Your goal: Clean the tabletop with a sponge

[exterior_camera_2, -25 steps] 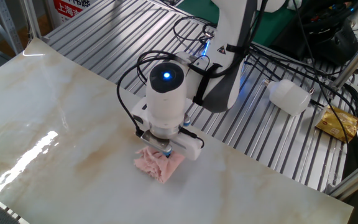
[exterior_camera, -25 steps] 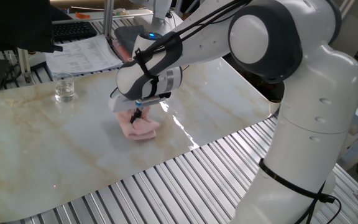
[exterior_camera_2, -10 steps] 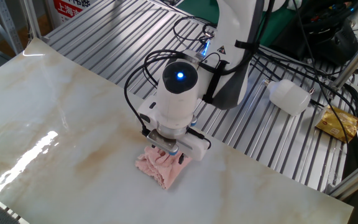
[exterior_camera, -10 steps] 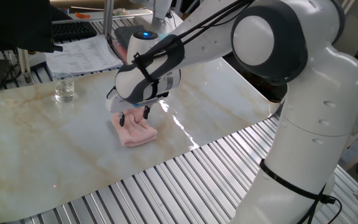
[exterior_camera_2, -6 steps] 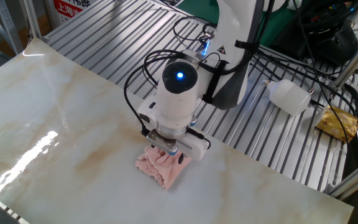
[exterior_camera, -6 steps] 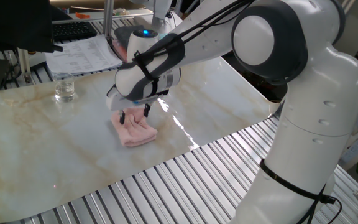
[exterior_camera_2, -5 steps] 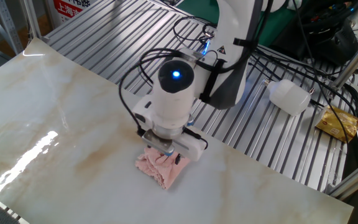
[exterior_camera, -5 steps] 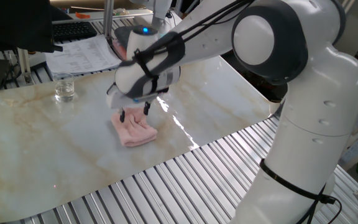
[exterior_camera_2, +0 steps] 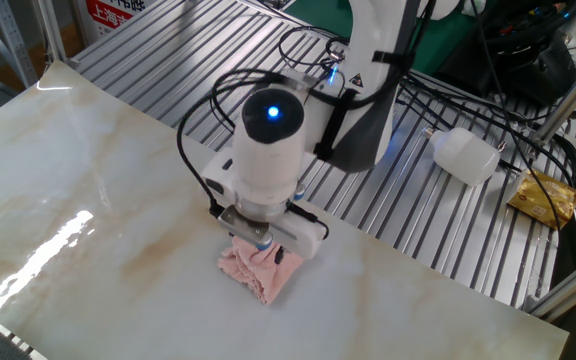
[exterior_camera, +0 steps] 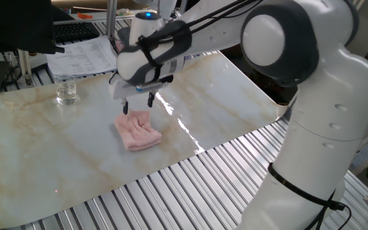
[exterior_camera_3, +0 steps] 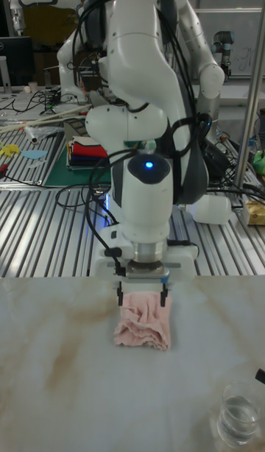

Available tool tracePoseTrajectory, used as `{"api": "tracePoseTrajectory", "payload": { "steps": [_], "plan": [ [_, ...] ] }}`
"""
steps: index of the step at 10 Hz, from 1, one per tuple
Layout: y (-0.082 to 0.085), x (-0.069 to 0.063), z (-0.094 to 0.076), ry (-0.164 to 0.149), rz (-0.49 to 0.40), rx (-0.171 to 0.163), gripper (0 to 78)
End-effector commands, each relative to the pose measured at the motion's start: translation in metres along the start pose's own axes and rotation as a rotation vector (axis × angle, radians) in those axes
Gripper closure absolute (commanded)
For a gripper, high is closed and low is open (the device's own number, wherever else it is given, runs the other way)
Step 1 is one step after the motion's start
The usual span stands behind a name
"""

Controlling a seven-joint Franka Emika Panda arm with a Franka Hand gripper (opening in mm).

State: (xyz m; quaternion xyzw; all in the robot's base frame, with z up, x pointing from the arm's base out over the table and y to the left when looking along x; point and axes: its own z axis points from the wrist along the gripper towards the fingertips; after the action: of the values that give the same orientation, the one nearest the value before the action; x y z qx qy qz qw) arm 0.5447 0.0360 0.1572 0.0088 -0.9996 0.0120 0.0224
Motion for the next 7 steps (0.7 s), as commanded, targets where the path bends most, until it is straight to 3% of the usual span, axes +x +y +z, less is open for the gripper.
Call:
{"api": "tracePoseTrajectory", "payload": {
  "steps": [1,2,4,7],
  "plan": [
    [-0.012,0.008,-0.044,0.016,0.022,0.000,0.1],
    [-0.022,0.017,-0.069,0.015,0.027,-0.001,0.1],
    [-0.034,0.031,-0.097,0.004,0.036,-0.004,0.1],
    [-0.027,0.052,-0.114,0.003,0.068,0.020,0.1]
  ]
}}
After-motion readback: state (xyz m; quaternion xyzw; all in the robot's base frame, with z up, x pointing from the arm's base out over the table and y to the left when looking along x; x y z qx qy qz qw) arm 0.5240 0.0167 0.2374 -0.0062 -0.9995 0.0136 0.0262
